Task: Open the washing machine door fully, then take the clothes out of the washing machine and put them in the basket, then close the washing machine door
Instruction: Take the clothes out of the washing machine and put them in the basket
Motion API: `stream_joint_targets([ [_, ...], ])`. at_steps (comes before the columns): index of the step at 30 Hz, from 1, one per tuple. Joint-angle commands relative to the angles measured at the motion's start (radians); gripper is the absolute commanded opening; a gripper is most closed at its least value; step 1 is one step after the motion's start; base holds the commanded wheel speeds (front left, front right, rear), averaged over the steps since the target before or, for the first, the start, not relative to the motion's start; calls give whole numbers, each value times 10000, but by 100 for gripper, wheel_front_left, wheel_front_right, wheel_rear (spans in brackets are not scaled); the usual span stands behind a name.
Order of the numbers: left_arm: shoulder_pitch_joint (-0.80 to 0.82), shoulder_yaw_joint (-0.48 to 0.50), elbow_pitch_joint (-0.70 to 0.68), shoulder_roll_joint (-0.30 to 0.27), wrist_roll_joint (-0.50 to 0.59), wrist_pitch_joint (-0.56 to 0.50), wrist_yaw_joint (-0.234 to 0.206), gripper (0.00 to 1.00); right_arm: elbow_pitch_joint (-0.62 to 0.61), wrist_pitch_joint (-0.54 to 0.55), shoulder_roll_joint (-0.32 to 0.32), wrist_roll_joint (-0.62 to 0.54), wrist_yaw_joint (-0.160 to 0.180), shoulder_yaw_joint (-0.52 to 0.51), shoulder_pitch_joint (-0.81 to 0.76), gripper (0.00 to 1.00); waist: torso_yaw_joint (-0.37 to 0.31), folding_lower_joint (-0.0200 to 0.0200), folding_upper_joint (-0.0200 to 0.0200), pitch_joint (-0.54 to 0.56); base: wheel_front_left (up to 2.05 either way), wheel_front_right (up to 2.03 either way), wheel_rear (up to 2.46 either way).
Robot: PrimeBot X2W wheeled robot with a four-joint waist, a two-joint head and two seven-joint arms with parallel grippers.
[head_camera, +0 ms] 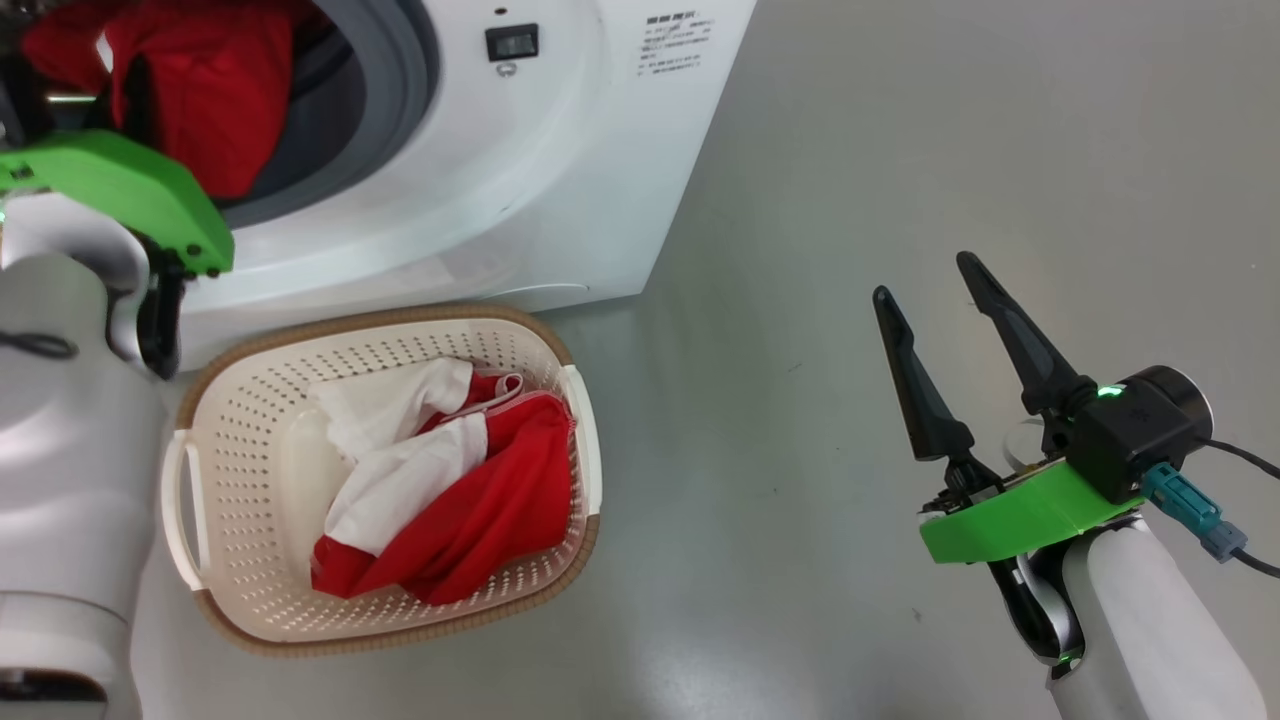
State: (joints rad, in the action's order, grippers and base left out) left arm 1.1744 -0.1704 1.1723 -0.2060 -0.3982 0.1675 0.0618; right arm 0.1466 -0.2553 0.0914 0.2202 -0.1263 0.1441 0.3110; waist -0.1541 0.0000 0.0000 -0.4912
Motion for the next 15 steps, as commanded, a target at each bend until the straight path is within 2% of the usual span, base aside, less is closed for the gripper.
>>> stream_joint_targets([
  [1,-233,170,-339,-450,-57,377,-16,0,-180,-65,11,83,-44,184,-35,100,79,0,0,96,0,0,0],
  [7,-978,357,-1293,-503,-47,922,-40,0,-126,-65,48,69,-44,171,-120,100,184,0,0,382,0,0,0],
  [15,-2808,1053,-4457,-398,429,940,-398,0,-85,-65,30,48,-44,182,-234,100,310,0,0,805,0,0,0],
])
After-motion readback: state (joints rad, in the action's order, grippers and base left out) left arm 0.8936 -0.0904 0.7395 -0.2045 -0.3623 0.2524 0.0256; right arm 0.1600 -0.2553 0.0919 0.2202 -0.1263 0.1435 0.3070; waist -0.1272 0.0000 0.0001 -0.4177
